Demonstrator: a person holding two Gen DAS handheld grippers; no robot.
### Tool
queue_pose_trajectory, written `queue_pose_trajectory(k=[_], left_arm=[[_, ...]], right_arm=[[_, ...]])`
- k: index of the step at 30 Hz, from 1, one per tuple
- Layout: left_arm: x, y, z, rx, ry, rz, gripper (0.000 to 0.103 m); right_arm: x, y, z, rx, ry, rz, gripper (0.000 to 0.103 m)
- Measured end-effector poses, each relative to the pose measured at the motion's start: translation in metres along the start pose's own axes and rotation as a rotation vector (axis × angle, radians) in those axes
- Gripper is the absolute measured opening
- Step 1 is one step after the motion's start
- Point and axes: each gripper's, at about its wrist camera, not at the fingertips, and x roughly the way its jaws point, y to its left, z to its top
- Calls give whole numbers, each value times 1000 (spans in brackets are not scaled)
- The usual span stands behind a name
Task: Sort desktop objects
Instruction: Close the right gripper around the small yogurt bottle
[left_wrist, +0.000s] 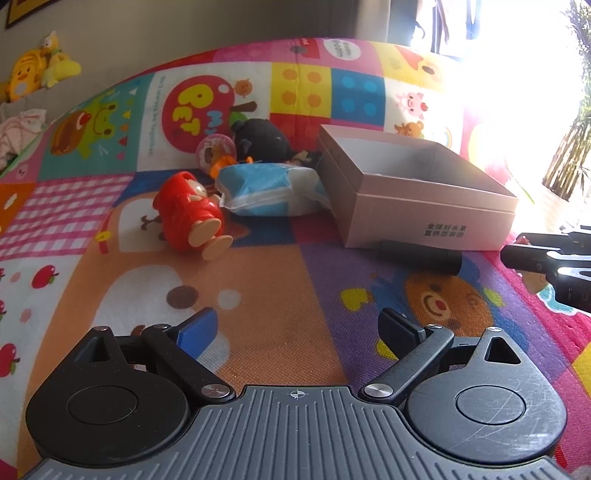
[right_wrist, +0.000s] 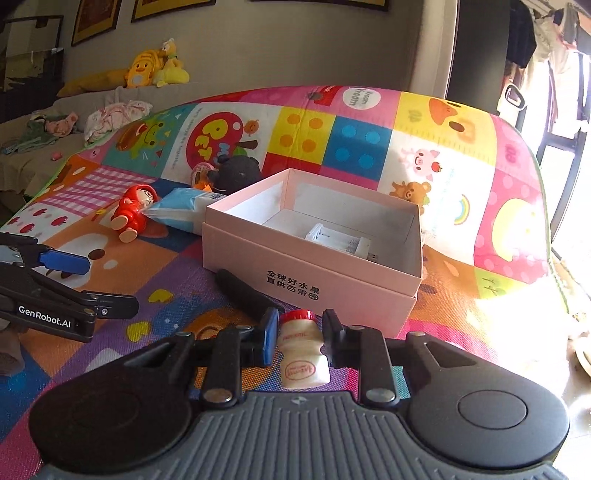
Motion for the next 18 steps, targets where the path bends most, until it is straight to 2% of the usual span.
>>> queue_pose_trajectory(k=[8, 18], left_arm=[[0, 0, 0, 0, -1, 1, 97], [-1, 0, 0, 2, -1, 2, 97]], right_arm=[[-8, 4, -4, 8, -11, 23, 25], [0, 5, -3, -3, 44, 14, 26]])
